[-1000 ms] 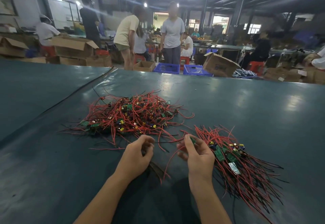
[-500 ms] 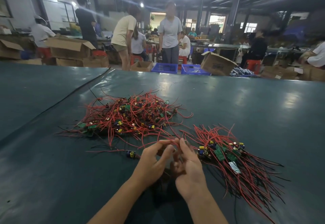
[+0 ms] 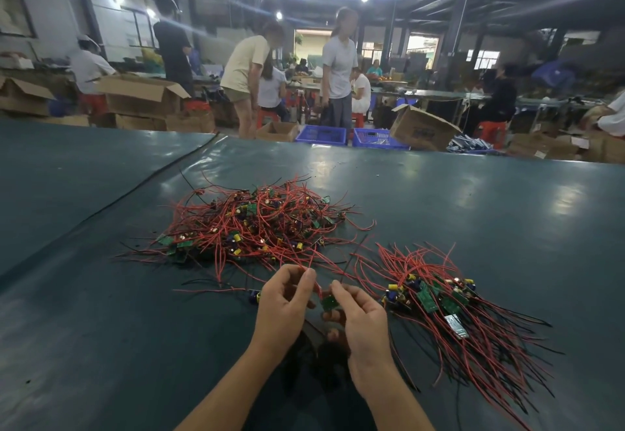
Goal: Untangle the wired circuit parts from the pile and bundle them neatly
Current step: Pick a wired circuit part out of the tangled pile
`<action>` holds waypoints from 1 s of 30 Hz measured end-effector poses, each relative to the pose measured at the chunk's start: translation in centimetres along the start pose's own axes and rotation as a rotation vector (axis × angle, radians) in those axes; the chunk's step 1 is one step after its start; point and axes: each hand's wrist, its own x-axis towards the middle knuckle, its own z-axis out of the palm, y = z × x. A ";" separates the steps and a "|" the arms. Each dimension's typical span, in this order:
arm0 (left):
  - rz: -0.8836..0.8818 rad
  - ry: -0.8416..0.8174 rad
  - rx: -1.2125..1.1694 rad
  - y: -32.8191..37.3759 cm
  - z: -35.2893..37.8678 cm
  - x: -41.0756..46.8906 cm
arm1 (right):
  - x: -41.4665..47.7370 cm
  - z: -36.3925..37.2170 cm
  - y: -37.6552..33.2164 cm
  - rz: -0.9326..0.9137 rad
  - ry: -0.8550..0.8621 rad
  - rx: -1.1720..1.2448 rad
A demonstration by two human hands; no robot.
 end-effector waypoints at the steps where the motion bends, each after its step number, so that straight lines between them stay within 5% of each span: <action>1: -0.009 0.015 -0.015 0.0 0.0 0.0 | 0.0 -0.1 0.0 -0.011 0.013 0.000; 5: -0.061 0.046 -0.065 -0.1 0.1 0.8 | 0.4 -0.6 -0.3 -0.048 0.060 0.036; 11: -0.040 -0.390 0.060 0.8 0.3 2.1 | 0.3 -0.4 -0.4 -0.090 0.025 0.012; 26: 0.161 -0.345 0.148 0.2 -0.4 0.1 | 0.7 -0.6 -0.2 -0.026 0.076 0.037; 30: 0.062 -0.286 0.104 0.5 -0.4 0.2 | 1.2 -1.0 -0.7 -0.004 0.187 0.071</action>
